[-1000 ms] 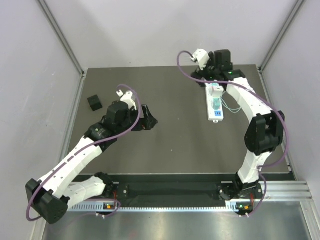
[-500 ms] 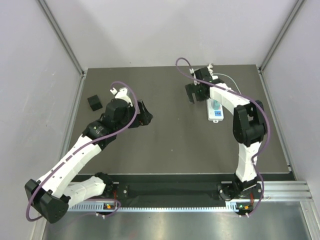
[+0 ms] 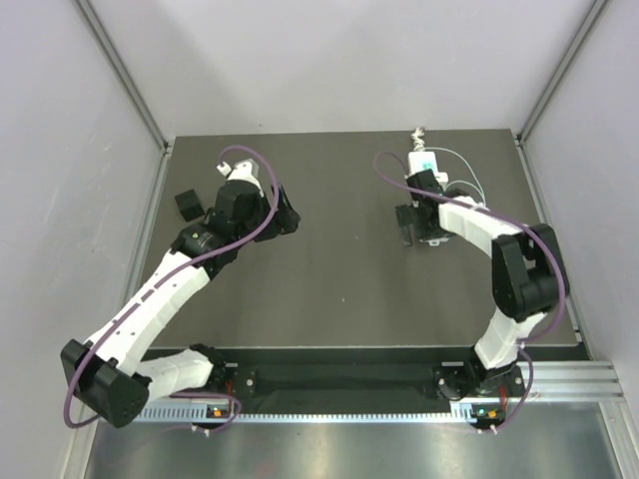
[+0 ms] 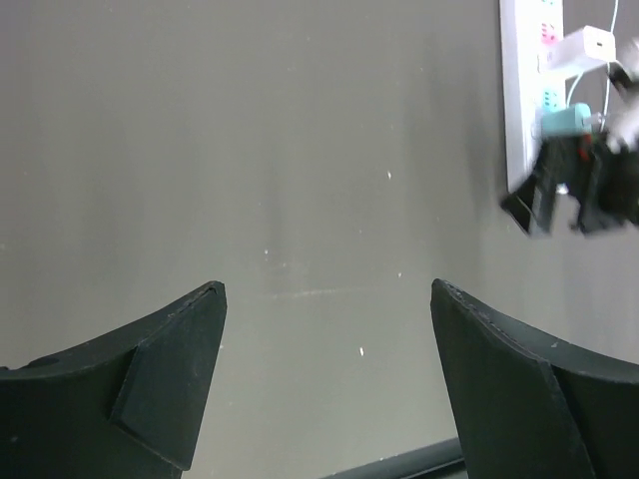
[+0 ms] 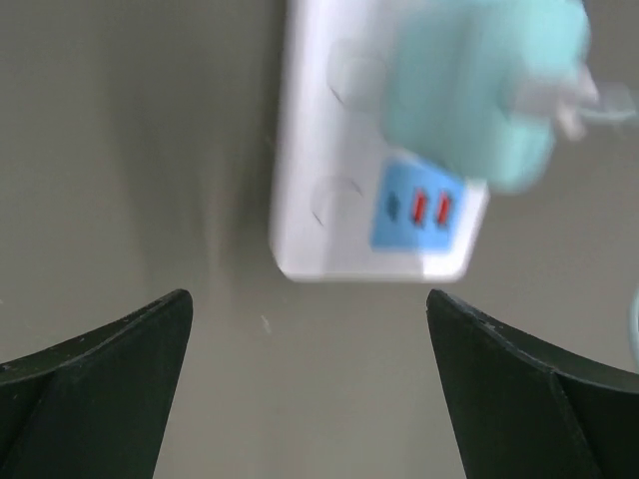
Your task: Insert the plug
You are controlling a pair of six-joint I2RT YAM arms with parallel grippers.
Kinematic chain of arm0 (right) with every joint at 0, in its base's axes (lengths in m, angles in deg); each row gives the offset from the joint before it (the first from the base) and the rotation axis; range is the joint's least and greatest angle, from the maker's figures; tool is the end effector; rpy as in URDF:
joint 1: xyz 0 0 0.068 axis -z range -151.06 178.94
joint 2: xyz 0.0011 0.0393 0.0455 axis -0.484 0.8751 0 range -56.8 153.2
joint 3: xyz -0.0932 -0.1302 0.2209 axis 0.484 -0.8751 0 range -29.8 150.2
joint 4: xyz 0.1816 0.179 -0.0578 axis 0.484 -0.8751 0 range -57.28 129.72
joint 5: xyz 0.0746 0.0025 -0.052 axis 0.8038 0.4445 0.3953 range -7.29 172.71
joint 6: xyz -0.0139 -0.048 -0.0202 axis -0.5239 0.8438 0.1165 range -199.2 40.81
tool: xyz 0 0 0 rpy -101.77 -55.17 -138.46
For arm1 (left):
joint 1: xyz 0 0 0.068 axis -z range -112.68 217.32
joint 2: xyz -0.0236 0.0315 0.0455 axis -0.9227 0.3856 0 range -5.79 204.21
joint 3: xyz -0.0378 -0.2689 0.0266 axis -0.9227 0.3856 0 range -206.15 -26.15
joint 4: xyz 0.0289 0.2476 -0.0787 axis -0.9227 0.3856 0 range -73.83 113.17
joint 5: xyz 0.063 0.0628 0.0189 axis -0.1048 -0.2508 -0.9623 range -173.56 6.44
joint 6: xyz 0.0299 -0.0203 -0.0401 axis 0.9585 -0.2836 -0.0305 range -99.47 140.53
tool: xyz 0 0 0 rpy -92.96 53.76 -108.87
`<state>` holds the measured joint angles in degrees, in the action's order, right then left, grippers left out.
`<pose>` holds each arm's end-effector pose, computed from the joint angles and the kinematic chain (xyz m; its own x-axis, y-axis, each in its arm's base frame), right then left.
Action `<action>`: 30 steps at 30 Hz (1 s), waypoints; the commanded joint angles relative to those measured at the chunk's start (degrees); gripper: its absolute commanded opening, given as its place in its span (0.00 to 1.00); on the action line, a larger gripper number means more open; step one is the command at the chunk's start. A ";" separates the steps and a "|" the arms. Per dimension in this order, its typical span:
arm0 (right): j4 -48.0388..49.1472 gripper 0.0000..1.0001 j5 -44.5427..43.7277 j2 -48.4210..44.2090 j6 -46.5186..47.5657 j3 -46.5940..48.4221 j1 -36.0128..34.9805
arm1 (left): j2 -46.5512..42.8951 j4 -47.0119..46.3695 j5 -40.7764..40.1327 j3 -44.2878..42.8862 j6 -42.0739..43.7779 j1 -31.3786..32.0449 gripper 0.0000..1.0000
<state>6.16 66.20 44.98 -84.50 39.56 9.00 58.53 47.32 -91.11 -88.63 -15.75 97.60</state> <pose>0.3390 0.1122 0.1924 -0.8751 -0.2232 -0.4294 -0.1379 0.9655 -0.2208 0.2130 -0.1190 0.3440 -0.6186 -0.3180 -0.7185 0.0480 0.8974 -0.4386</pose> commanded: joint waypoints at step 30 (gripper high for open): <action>6.58 1.00 -0.98 3.08 -2.00 2.53 6.85 | 7.23 -4.79 11.77 -5.29 0.06 -10.33 0.84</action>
<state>10.27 66.57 47.49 -88.36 38.69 14.55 66.74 46.21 -80.49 -94.73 -15.99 87.57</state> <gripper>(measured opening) 0.996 0.841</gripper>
